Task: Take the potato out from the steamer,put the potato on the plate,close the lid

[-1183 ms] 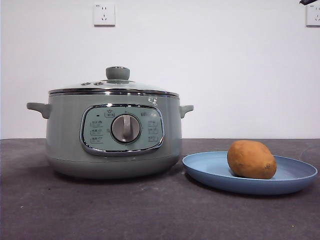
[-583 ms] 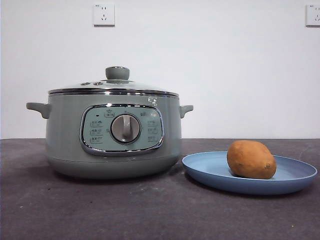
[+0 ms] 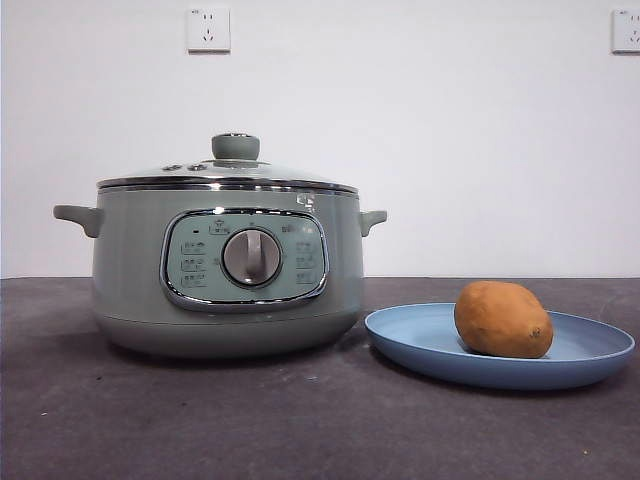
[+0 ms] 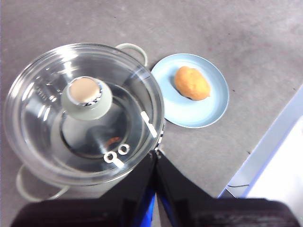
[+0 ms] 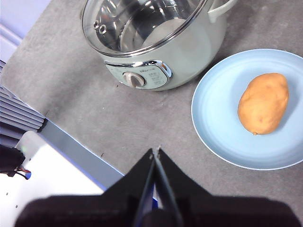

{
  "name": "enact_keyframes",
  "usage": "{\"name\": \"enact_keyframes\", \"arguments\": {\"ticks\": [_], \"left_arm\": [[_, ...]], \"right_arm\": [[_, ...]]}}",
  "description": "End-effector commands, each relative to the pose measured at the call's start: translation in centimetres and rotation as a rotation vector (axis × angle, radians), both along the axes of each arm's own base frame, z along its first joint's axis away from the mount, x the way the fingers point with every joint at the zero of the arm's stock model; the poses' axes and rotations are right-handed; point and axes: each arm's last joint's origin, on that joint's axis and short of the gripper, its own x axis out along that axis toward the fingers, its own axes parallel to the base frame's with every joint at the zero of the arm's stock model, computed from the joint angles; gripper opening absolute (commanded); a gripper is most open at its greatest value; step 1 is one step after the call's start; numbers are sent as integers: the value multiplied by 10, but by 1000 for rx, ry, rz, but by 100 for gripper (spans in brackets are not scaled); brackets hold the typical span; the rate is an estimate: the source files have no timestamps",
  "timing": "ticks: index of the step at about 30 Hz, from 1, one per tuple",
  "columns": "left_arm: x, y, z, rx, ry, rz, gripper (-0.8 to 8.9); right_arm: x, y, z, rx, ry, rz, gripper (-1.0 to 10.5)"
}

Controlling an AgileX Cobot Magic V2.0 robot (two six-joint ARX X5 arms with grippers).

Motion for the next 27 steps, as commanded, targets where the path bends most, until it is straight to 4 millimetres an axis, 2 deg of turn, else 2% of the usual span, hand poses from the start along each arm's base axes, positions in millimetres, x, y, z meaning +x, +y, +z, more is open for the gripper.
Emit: {"name": "enact_keyframes", "arguments": {"ticks": [1, 2, 4, 7, 10, 13, 15, 21, 27], "left_arm": [[-6, 22, 17, -52, -126, 89, -4], [-13, 32, 26, -77, -192, 121, -4], [-40, 52, 47, -125, -354, 181, -4], [-80, 74, 69, -146, -569, 283, -4], [-102, 87, 67, -150, -778, 364, -4], [-108, 91, 47, -153, -893, 396, -4], [-107, 93, 25, -149, -948, 420, -4], [-101, 95, -55, -145, -958, 459, -4], [-105, 96, -132, -142, -926, 484, -4]], "right_arm": [[0, 0, 1, -4, -10, 4, 1], [0, 0, 1, -3, -10, 4, 1], [0, 0, 1, -4, -10, 4, 1], [0, 0, 1, -4, -10, 4, 1], [-1, 0, 1, -3, -12, 4, 1], [0, 0, 1, -3, -12, 4, 1], [0, 0, 1, -3, -12, 4, 1], [0, 0, 1, -3, -12, 4, 1], [0, 0, 1, -3, -12, 4, 1]]}}
